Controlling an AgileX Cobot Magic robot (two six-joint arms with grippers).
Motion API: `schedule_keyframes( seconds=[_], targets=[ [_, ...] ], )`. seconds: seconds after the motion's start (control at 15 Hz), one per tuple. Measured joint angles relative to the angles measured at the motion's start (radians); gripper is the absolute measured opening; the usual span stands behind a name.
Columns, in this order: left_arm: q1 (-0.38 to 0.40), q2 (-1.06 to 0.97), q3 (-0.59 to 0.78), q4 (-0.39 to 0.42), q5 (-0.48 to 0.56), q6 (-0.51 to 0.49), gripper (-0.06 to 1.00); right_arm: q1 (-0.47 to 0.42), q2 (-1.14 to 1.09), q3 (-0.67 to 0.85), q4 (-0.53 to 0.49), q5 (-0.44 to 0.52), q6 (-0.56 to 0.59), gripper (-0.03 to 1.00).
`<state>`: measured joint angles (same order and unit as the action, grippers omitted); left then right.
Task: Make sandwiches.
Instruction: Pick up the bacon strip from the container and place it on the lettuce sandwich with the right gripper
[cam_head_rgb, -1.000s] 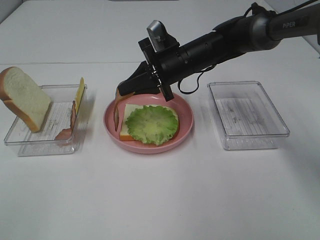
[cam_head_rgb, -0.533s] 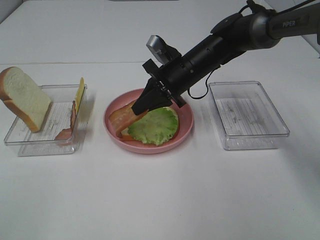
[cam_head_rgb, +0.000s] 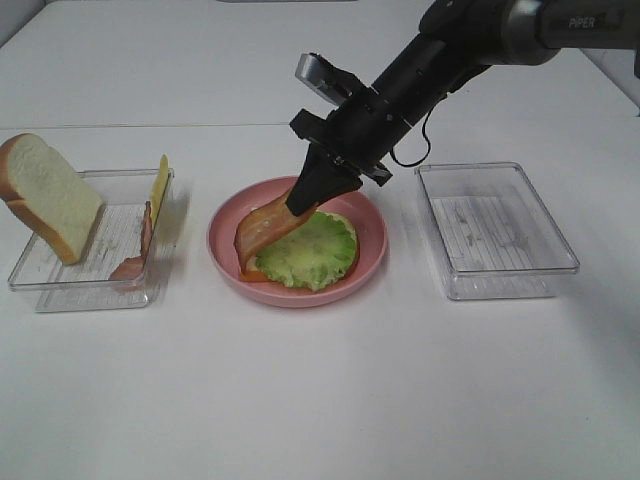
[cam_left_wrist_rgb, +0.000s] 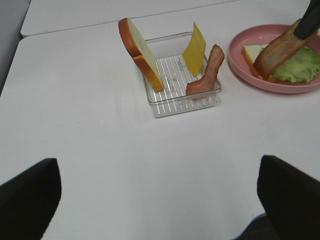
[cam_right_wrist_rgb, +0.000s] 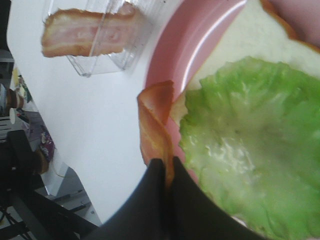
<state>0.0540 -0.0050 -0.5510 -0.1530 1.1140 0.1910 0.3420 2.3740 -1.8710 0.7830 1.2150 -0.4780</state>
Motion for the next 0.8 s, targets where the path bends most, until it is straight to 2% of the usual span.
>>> schedule_keyframes(
  seconds=[0.2,0.4,0.8],
  targets=[
    [0.000,0.000,0.000,0.000,0.000,0.000,0.99,0.000,0.000,0.000,-0.097,0.000,0.019,0.02],
    [0.000,0.000,0.000,0.000,0.000,0.000,0.99,0.000,0.000,0.000,-0.147,0.000,0.038,0.02],
    [0.000,0.000,0.000,0.000,0.000,0.000,0.99,0.000,0.000,0.000,-0.153,-0.003,0.056,0.02]
  ],
)
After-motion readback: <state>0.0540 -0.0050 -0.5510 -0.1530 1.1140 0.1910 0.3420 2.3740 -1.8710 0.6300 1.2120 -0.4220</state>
